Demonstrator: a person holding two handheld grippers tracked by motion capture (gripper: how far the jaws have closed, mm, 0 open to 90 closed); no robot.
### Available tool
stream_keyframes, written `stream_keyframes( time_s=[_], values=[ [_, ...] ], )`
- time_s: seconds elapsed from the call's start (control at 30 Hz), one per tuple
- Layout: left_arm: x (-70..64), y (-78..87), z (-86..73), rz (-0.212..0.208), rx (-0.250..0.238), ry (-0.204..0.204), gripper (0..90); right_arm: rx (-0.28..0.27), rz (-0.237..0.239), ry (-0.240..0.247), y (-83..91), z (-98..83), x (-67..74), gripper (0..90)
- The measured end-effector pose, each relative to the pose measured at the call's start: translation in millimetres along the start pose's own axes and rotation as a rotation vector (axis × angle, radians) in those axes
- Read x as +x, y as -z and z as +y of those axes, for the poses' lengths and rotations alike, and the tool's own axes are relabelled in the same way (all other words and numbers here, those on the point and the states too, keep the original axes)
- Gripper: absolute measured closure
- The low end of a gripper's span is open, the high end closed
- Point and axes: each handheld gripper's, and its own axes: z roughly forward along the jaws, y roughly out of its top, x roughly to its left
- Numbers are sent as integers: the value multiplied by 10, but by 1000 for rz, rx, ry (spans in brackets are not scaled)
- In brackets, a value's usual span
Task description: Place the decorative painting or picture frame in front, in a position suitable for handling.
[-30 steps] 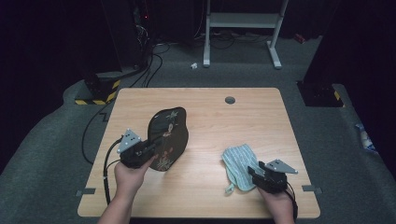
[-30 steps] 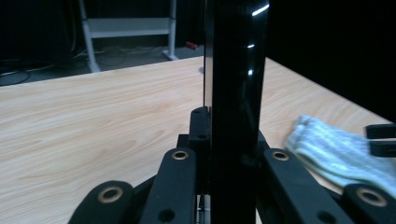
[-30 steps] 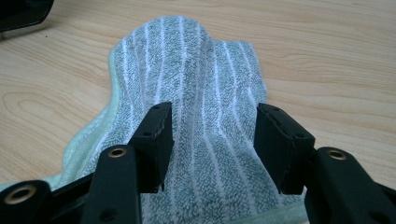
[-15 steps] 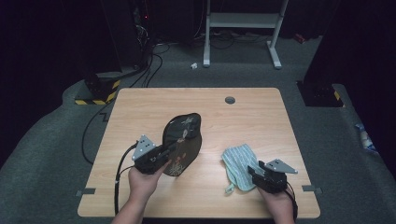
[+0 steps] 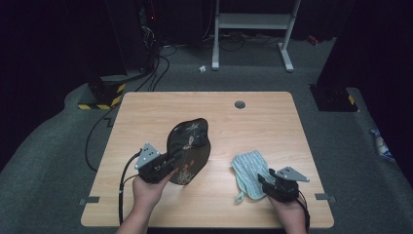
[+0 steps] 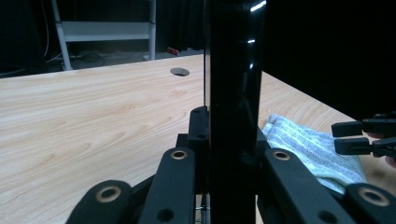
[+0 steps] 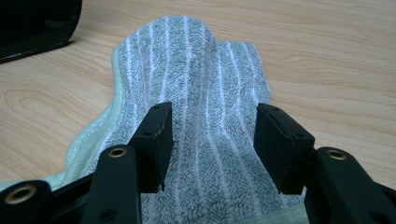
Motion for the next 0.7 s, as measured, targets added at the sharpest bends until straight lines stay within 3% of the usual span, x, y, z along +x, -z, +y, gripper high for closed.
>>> stream_keyframes(
  time_s=[0.17,0.37,0.47,0.6,0.7],
  values=[
    [4,5,-6,10,4,-18,764,0,-1,-3,-1,1,0,469],
    [9,30,-34,-6,15,-23,598,5,1,-1,-12,-3,1,469],
    [8,68,-67,4,21,-45,526,7,4,-2,-16,-2,0,470],
    [13,124,-154,-20,63,-62,437,8,3,-5,-14,-4,-10,471],
    [8,204,-238,-8,61,-81,368,4,2,-10,1,-2,-13,471]
  ],
)
